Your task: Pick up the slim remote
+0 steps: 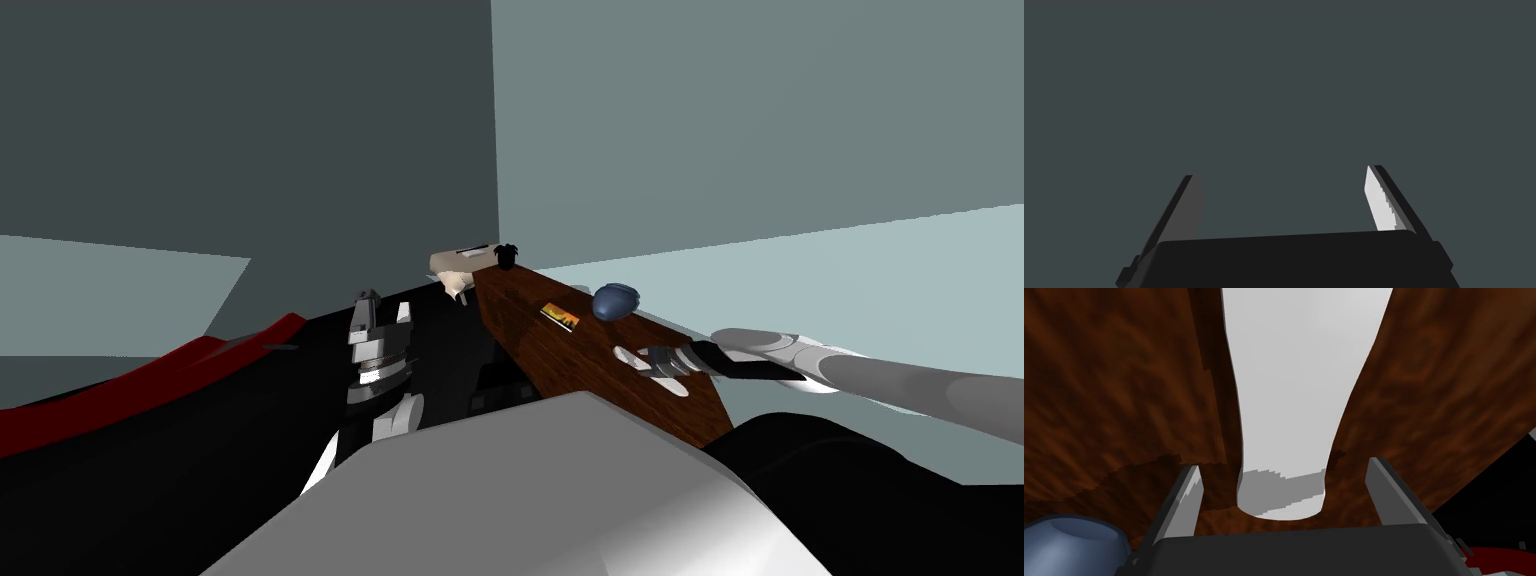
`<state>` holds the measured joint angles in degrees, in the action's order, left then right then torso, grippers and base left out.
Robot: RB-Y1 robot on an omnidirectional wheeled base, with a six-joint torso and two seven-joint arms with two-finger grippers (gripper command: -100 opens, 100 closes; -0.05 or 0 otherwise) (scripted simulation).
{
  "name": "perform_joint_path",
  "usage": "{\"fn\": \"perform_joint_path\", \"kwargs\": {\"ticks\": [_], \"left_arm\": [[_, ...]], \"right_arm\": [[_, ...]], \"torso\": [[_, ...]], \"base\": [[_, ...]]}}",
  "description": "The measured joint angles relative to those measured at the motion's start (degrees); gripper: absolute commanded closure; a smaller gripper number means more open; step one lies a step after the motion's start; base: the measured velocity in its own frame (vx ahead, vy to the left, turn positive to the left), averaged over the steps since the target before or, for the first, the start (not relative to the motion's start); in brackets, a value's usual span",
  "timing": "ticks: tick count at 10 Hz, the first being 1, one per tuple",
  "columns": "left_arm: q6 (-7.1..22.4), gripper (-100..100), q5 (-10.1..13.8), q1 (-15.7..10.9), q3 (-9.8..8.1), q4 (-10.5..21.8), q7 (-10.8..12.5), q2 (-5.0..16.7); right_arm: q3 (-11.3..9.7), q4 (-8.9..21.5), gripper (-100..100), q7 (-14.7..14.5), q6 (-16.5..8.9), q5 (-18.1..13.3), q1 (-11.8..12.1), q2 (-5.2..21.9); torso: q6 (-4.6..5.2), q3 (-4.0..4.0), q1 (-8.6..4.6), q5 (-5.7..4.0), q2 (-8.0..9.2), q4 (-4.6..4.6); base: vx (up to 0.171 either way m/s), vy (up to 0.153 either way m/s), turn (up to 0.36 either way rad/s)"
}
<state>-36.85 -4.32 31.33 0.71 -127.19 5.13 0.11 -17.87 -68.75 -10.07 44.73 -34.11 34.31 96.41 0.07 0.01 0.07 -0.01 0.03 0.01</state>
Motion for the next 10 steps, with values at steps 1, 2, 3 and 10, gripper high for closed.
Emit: {"fn": "perform_joint_path", "kwargs": {"ticks": [1,2,3,10], "left_arm": [[0.0,0,0.0,0.0,0.00,0.0,0.0,0.0],[0.0,0,0.0,0.0,0.00,0.0,0.0,0.0],[0.0,0,0.0,0.0,0.00,0.0,0.0,0.0],[0.0,0,0.0,0.0,0.00,0.0,0.0,0.0]], "right_arm": [[-0.4,0.1,-100,-0.2,-0.6,-0.4,-0.1,-1.0],[-0.8,0.9,-100,-0.6,-0.9,-0.7,-0.3,-2.1],[-0.8,1.0,100,-0.7,-0.9,-0.8,-0.4,-2.2],[-0.4,0.3,100,-0.5,-0.8,-0.4,0.0,-1.3]], "torso": [[0.01,-0.02,-0.01,0.00,-0.04,-0.01],[0.02,-0.03,-0.04,0.00,-0.06,-0.01],[0.02,-0.01,-0.02,0.01,-0.01,0.00],[0.07,0.09,0.00,0.06,0.16,0.04]], "base": [[0.040,-0.007,0.061],[0.018,-0.005,0.010],[0.000,0.000,0.000],[-0.010,0.001,-0.032]]}}
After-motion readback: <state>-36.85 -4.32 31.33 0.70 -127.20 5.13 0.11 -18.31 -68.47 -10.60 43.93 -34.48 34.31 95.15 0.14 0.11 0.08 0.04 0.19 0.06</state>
